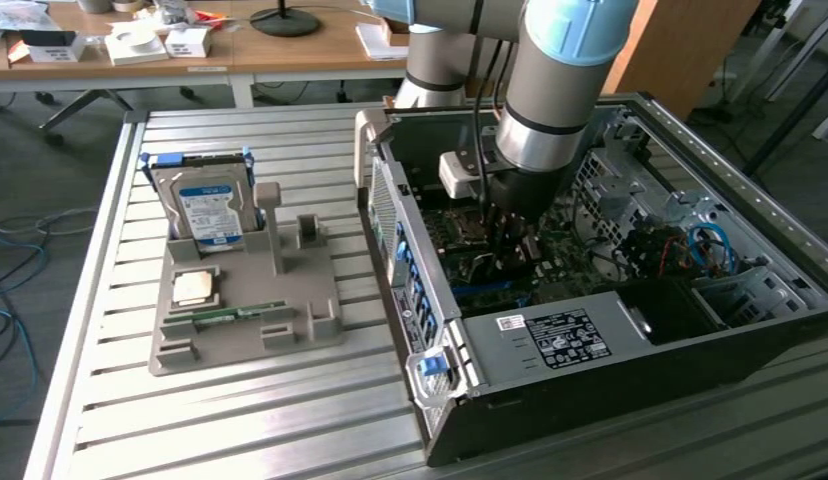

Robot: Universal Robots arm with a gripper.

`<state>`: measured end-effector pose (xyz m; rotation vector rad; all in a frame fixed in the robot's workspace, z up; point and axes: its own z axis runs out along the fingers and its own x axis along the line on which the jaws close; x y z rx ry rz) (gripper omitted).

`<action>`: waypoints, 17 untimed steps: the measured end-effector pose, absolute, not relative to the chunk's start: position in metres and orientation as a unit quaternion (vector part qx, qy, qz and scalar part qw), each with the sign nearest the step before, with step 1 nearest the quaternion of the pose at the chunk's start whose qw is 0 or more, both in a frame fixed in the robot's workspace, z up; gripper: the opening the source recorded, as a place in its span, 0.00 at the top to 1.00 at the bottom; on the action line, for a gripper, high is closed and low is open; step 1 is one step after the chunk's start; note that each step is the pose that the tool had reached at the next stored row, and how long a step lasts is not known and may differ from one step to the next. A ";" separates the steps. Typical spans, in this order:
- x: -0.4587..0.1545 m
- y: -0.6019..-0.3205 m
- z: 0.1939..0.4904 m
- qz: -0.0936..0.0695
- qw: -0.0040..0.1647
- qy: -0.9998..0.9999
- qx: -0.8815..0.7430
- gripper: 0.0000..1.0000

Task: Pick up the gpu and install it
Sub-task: 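Insert the gpu into the slot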

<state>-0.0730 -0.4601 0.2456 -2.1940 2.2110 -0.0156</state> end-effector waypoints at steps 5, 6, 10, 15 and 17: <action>-0.073 -0.460 0.247 -0.005 0.013 0.710 -0.704 0.73; -0.073 -0.460 0.247 -0.005 0.013 0.710 -0.704 0.73; -0.073 -0.460 0.247 -0.005 0.013 0.710 -0.704 0.73; -0.074 -0.460 0.246 -0.005 0.013 0.710 -0.704 0.73; -0.074 -0.460 0.246 -0.005 0.013 0.710 -0.704 0.73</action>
